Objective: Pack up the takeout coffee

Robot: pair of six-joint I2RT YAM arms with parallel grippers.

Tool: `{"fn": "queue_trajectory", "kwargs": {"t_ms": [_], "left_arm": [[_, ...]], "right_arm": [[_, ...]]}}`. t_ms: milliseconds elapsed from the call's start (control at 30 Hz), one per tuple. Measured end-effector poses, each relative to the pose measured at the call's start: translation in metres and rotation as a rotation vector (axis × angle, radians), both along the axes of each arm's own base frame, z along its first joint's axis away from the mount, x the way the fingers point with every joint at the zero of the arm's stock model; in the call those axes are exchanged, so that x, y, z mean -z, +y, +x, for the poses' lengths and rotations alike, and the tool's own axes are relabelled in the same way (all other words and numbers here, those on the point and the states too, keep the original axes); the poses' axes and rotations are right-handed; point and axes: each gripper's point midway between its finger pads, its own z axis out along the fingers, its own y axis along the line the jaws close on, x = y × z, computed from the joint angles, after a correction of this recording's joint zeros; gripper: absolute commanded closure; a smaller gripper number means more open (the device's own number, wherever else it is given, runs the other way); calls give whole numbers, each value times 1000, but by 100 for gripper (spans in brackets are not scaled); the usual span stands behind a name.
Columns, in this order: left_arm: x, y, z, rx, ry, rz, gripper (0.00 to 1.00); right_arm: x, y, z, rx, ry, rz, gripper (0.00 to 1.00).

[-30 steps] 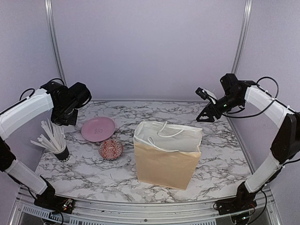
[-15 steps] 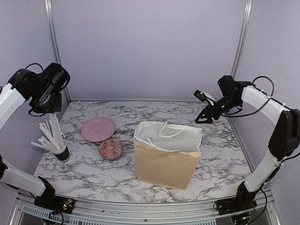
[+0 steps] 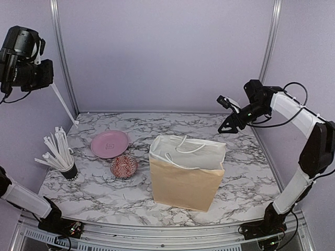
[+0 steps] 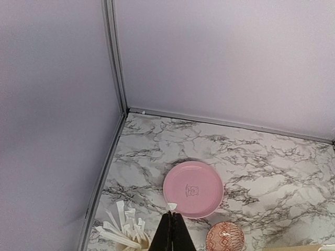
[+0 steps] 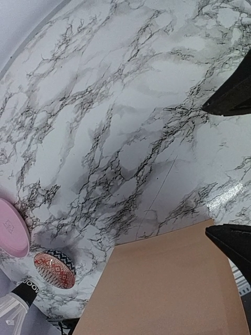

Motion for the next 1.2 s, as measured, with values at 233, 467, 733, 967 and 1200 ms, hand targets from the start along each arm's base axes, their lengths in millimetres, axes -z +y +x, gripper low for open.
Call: {"fn": "queue_trajectory", "kwargs": {"t_ms": [233, 467, 733, 967, 1200], "left_arm": [[-30, -57, 6, 273, -87, -190, 100], [-18, -116, 13, 505, -55, -321, 100], [-13, -113, -3, 533, -62, -341, 100], [-35, -134, -26, 685, -102, -467, 100], [-43, -159, -36, 811, -95, -559, 100]], "right_arm": [[-3, -1, 1, 4, -5, -7, 31], [-1, -3, 1, 9, -2, -19, 31], [4, -3, 3, 9, 13, -23, 31], [11, -2, 4, 8, 32, -24, 31], [-27, 10, 2, -69, -33, 55, 31]]}}
